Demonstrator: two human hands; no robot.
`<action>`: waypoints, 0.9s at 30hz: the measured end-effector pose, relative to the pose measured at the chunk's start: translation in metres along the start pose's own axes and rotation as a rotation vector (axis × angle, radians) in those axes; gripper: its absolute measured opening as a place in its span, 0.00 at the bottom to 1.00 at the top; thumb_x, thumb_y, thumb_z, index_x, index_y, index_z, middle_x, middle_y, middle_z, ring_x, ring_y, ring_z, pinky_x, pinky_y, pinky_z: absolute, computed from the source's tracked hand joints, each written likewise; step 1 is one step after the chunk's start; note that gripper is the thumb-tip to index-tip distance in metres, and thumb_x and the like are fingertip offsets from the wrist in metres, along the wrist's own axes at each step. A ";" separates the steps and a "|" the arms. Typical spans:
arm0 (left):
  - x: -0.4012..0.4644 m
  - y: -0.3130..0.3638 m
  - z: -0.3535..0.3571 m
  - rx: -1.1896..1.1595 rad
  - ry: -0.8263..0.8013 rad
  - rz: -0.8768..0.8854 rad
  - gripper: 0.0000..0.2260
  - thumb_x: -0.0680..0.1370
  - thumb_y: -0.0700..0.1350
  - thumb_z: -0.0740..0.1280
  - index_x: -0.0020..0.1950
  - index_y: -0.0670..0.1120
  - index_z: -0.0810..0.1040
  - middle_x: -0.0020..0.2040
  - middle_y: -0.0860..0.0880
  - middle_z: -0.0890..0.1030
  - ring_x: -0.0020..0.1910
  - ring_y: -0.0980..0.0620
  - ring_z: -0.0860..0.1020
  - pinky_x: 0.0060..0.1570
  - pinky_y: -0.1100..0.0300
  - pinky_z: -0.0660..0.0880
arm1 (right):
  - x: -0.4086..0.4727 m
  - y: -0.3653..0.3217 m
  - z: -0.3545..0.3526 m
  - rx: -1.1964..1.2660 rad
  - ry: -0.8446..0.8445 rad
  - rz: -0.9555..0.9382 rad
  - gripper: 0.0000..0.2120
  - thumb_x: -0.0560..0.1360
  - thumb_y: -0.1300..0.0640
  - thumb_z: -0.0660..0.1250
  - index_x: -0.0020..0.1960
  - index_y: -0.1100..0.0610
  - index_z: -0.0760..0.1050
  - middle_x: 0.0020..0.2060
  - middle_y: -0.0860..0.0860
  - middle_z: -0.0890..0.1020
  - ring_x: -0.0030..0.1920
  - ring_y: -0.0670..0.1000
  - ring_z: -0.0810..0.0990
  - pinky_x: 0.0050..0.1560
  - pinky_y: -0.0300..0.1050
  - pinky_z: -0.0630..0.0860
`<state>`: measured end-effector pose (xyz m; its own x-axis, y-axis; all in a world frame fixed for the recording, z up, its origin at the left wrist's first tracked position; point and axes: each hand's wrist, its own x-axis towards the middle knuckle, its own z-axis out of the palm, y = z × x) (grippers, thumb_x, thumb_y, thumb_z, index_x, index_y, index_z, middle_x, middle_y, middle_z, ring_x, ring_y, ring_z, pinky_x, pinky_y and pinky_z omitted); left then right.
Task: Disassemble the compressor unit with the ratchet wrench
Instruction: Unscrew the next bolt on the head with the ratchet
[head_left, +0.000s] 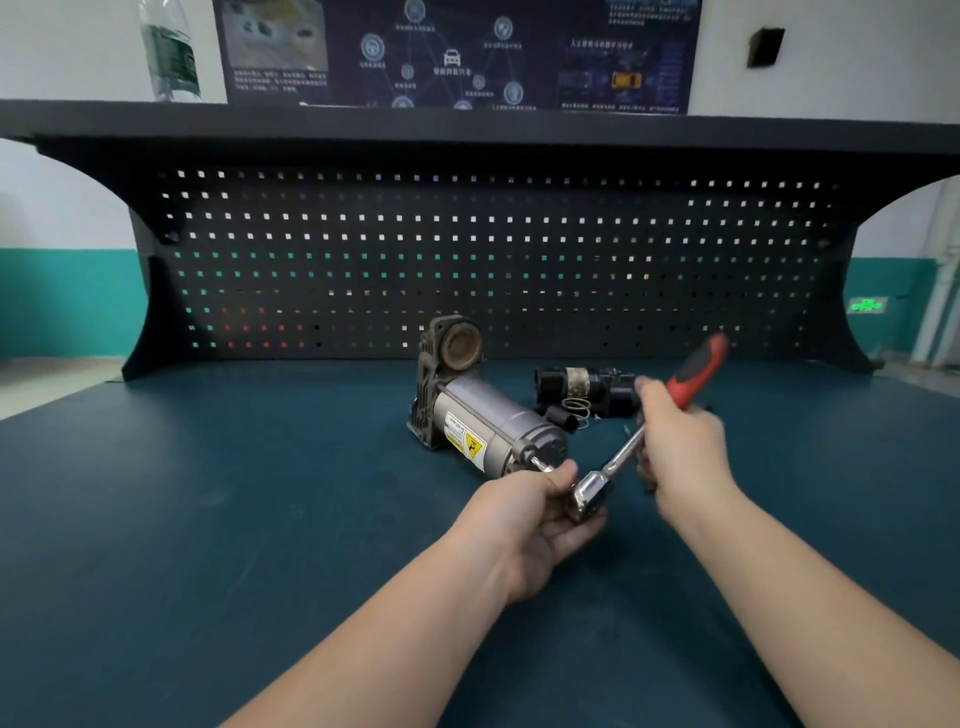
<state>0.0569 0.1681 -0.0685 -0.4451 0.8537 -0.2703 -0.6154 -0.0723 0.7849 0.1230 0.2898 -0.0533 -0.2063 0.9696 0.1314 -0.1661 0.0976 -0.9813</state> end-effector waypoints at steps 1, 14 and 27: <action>0.000 -0.001 0.000 -0.005 0.002 0.010 0.08 0.76 0.38 0.68 0.52 0.34 0.76 0.36 0.40 0.81 0.38 0.45 0.79 0.32 0.55 0.81 | -0.007 -0.008 0.000 -0.021 -0.003 -0.220 0.17 0.73 0.44 0.67 0.32 0.52 0.69 0.22 0.44 0.70 0.22 0.44 0.67 0.26 0.40 0.66; 0.004 -0.001 0.000 0.010 0.000 -0.006 0.07 0.79 0.38 0.62 0.49 0.35 0.76 0.34 0.40 0.82 0.37 0.44 0.79 0.37 0.52 0.80 | 0.008 0.009 -0.002 -0.054 -0.021 0.209 0.14 0.74 0.50 0.64 0.35 0.57 0.68 0.21 0.49 0.68 0.18 0.47 0.63 0.21 0.35 0.59; 0.002 -0.001 -0.003 0.024 0.007 0.017 0.08 0.78 0.35 0.63 0.56 0.34 0.76 0.41 0.41 0.80 0.39 0.47 0.78 0.35 0.54 0.80 | -0.053 -0.016 0.008 -0.205 -0.165 -0.972 0.19 0.69 0.41 0.65 0.29 0.55 0.72 0.22 0.48 0.75 0.26 0.48 0.72 0.30 0.41 0.69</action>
<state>0.0546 0.1684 -0.0710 -0.4598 0.8489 -0.2608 -0.5920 -0.0740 0.8025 0.1287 0.2355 -0.0436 -0.2035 0.4070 0.8905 -0.1673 0.8817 -0.4412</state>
